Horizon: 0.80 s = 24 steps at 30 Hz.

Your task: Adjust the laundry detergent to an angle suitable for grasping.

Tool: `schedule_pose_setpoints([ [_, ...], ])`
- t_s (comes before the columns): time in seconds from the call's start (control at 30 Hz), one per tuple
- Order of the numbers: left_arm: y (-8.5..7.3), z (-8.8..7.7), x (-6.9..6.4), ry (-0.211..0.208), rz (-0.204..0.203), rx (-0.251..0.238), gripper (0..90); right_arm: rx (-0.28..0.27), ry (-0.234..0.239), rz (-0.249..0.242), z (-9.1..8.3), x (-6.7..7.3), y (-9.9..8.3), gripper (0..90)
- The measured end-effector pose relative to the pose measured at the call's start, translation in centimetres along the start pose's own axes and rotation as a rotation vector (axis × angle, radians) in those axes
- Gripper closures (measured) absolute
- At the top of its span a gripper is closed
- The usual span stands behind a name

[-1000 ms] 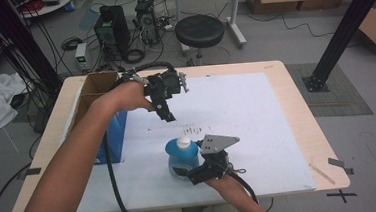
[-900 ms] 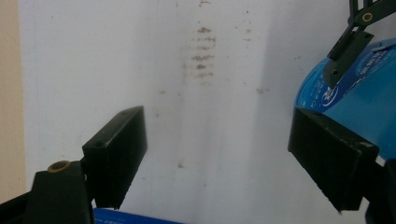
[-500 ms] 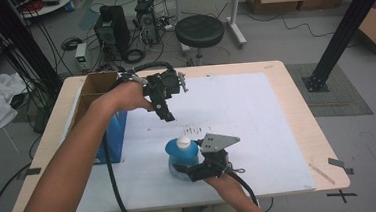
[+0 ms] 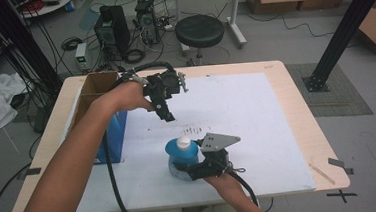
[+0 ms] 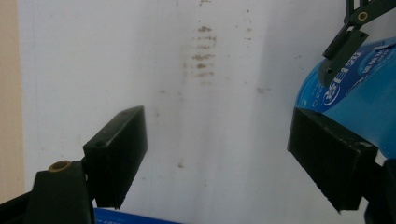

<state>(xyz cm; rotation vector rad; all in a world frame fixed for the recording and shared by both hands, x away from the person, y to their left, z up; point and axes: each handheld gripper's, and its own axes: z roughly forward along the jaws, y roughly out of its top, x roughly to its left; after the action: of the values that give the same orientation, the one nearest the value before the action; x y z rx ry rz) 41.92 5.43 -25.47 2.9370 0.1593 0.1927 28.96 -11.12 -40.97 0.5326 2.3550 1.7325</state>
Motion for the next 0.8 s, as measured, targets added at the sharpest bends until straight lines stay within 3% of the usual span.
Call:
schedule_pose_setpoints([
  [0.27,-0.04,0.02,0.00,0.001,0.002,-0.001,21.0,-0.004,0.002,0.001,0.11,0.03,-0.05,25.2],
  [0.5,-0.13,0.01,-0.02,0.004,0.003,-0.004,21.1,-0.009,0.016,-0.020,0.05,0.18,0.04,31.7],
  [0.8,-0.25,-0.10,-0.05,0.005,0.005,-0.001,21.2,-0.014,0.016,-0.013,0.09,0.17,-0.01,31.3],
])
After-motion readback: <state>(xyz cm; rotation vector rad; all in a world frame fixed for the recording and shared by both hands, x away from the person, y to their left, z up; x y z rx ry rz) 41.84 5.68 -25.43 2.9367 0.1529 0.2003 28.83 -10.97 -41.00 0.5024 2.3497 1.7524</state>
